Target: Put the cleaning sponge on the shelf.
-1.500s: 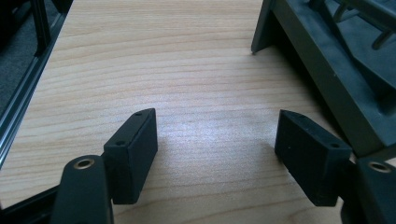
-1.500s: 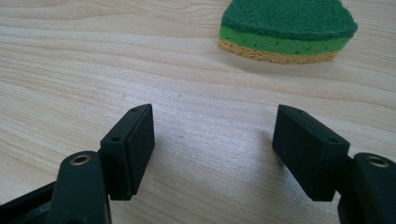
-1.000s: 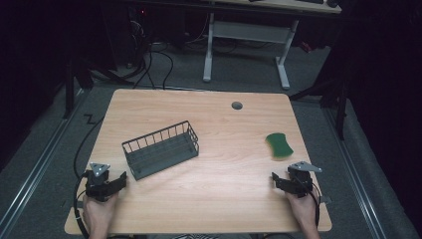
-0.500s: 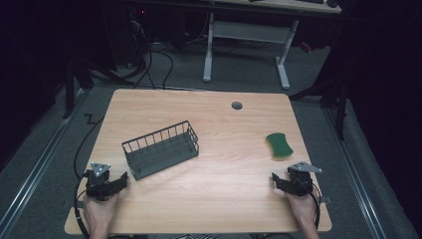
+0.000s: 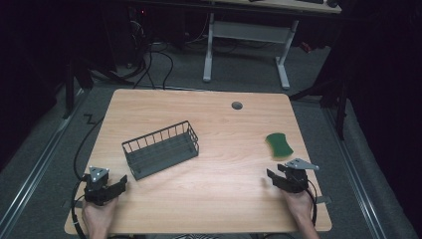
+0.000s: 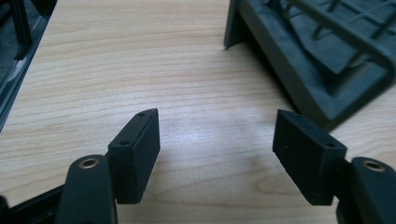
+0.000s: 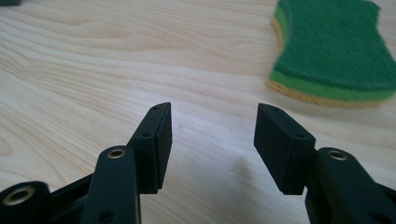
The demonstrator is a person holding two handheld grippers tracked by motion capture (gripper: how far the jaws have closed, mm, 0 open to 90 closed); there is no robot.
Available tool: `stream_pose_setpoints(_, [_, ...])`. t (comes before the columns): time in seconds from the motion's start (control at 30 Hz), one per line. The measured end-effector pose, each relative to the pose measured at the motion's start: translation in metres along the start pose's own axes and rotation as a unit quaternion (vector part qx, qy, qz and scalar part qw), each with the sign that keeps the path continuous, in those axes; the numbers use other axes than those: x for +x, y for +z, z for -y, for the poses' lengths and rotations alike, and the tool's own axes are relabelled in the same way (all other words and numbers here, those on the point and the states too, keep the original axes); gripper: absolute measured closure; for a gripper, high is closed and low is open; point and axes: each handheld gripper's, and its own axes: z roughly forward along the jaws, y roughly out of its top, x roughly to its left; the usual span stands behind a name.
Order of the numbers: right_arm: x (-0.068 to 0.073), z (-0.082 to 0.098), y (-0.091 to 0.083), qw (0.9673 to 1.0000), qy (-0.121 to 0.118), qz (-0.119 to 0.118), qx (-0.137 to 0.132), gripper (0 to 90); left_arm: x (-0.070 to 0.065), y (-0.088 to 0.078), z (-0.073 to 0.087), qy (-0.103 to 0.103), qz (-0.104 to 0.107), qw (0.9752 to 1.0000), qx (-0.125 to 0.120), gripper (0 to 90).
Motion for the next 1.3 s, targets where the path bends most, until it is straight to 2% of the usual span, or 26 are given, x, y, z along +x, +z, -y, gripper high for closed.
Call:
stream_pose_setpoints(0.23, [0.015, -0.018, 0.009, 0.9993, -0.008, -0.035, -0.011, 51.0, -0.009, -0.012, -0.001, 0.013, 0.009, 0.9999, -0.001, 33.1])
stream_pose_setpoints(0.43, [0.032, -0.038, 0.023, 0.9972, -0.036, -0.066, 0.005, 54.5, -0.02, -0.014, -0.001, 0.015, 0.02, 0.9997, 0.008, 33.0])
stream_pose_setpoints(0.5, [0.038, -0.045, 0.028, 0.9962, -0.039, -0.078, 0.008, 54.8, -0.023, -0.014, -0.002, 0.015, 0.023, 0.9996, 0.01, 34.1])
stream_pose_setpoints(0.7, [0.056, -0.064, 0.044, 0.9926, -0.052, -0.109, 0.006, 56.6, -0.031, -0.013, -0.007, 0.015, 0.032, 0.9993, 0.016, 37.2])
stream_pose_setpoints(0.87, [0.073, -0.082, 0.056, 0.9885, -0.061, -0.138, 0.005, 58.7, -0.036, -0.01, -0.01, 0.012, 0.03, 0.9993, 0.017, 40.3])
stream_pose_setpoints(1.13, [0.105, -0.107, 0.075, 0.9817, -0.089, -0.168, 0.014, 60.3, -0.042, -0.006, -0.016, 0.008, 0.033, 0.9991, 0.026, 45.7])
stream_pose_setpoints(1.3, [0.121, -0.118, 0.09, 0.979, -0.092, -0.181, 0.021, 60.9, -0.044, -0.003, -0.017, 0.007, 0.035, 0.999, 0.028, 47.8])
